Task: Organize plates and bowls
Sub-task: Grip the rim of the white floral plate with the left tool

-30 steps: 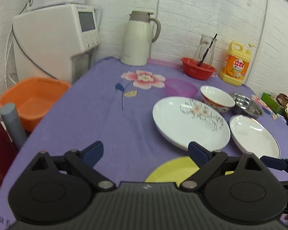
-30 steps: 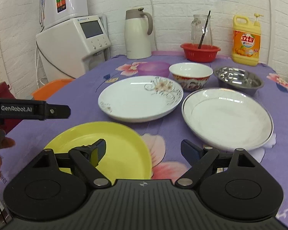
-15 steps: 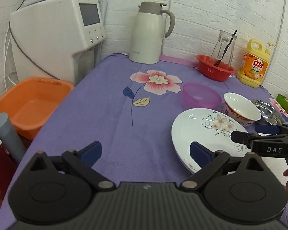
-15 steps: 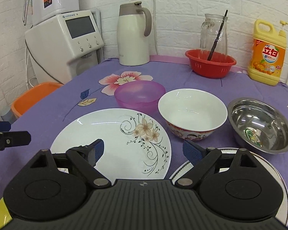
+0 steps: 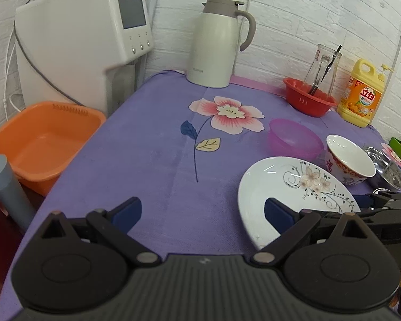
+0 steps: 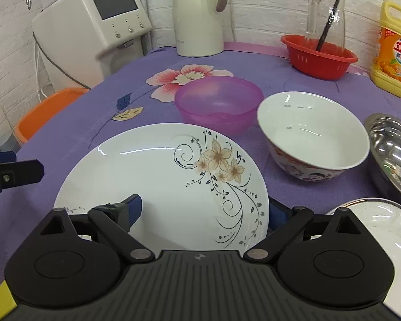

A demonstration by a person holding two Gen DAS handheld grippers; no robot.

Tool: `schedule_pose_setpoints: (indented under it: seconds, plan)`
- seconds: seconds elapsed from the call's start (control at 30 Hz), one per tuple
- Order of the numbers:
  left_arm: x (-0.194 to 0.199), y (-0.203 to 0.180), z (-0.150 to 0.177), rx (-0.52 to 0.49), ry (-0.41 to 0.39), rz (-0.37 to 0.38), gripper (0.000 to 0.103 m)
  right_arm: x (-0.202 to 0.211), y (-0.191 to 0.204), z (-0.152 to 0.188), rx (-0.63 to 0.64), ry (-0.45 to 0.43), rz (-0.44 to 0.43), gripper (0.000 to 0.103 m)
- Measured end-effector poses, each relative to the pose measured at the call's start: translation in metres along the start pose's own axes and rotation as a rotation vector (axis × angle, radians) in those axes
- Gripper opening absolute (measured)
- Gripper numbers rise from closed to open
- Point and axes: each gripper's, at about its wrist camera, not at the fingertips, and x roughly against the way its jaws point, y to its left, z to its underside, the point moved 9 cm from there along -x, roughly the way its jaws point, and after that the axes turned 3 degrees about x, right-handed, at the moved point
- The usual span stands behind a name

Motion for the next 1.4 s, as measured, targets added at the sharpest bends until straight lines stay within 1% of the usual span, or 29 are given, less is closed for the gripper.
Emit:
schedule_pose_setpoints:
  seconds: [0.1, 0.13, 0.2, 0.3, 0.43, 0.53, 0.57, 0.63, 0.7, 0.77, 1.0, 1.1, 1.13, 1.17, 1.2, 1.23, 1.3, 1.4]
  plan:
    - [-0.001, -0.002, 0.000, 0.003, 0.006, 0.006, 0.097, 0.001, 0.015, -0.001, 0.022, -0.004, -0.056, 0.103]
    - [-0.003, -0.005, 0.000, 0.002, 0.009, 0.010, 0.097, 0.003, 0.015, 0.001, 0.029, -0.015, -0.053, 0.103]
    - [-0.011, -0.012, 0.001, 0.001, 0.025, 0.026, 0.097, 0.007, 0.009, 0.005, 0.028, -0.020, -0.020, 0.103]
    - [-0.029, -0.028, 0.002, -0.016, 0.064, 0.052, 0.097, 0.005, 0.009, 0.011, 0.024, -0.001, -0.039, 0.103]
    - [-0.048, -0.040, 0.006, -0.075, 0.090, 0.040, 0.095, 0.004, 0.015, 0.013, 0.063, -0.005, -0.041, 0.103]
    - [-0.055, -0.043, 0.012, -0.092, 0.112, 0.041, 0.087, 0.003, 0.016, 0.014, 0.076, -0.009, -0.055, 0.103]
    - [-0.056, -0.044, 0.014, -0.095, 0.117, 0.045, 0.080, 0.003, 0.016, 0.015, 0.081, -0.008, -0.057, 0.103]
    - [-0.058, -0.045, 0.018, -0.104, 0.129, 0.048, 0.077, 0.004, 0.015, 0.016, 0.085, -0.006, -0.067, 0.103]
    - [-0.058, -0.047, 0.019, -0.126, 0.119, 0.043, 0.074, 0.004, 0.015, 0.017, 0.099, -0.013, -0.074, 0.103]
    - [-0.058, -0.049, 0.019, -0.127, 0.121, 0.055, 0.070, 0.004, 0.015, 0.018, 0.099, -0.012, -0.073, 0.103]
    - [-0.056, -0.051, 0.020, -0.152, 0.128, 0.071, 0.068, 0.009, 0.022, 0.022, 0.106, -0.008, -0.084, 0.103]
    - [-0.058, -0.053, 0.019, -0.147, 0.135, 0.061, 0.067, 0.005, 0.026, 0.018, 0.110, -0.008, -0.083, 0.103]
    - [-0.058, -0.053, 0.018, -0.140, 0.140, 0.062, 0.065, 0.005, 0.029, 0.018, 0.118, -0.004, -0.084, 0.103]
    - [-0.057, -0.053, 0.017, -0.124, 0.149, 0.064, 0.058, 0.004, 0.029, 0.017, 0.110, 0.003, -0.079, 0.103]
    - [-0.056, -0.054, 0.016, -0.108, 0.161, 0.068, 0.054, 0.004, 0.028, 0.016, 0.104, 0.009, -0.072, 0.103]
    - [-0.056, -0.055, 0.014, -0.101, 0.163, 0.069, 0.054, 0.005, 0.027, 0.015, 0.092, 0.012, -0.056, 0.103]
    - [-0.049, -0.060, 0.006, -0.117, 0.136, 0.069, 0.054, 0.013, 0.027, 0.010, 0.066, -0.008, -0.036, 0.103]
    - [-0.033, -0.068, -0.005, -0.132, 0.099, 0.077, 0.054, 0.026, 0.025, 0.005, 0.047, -0.032, -0.031, 0.103]
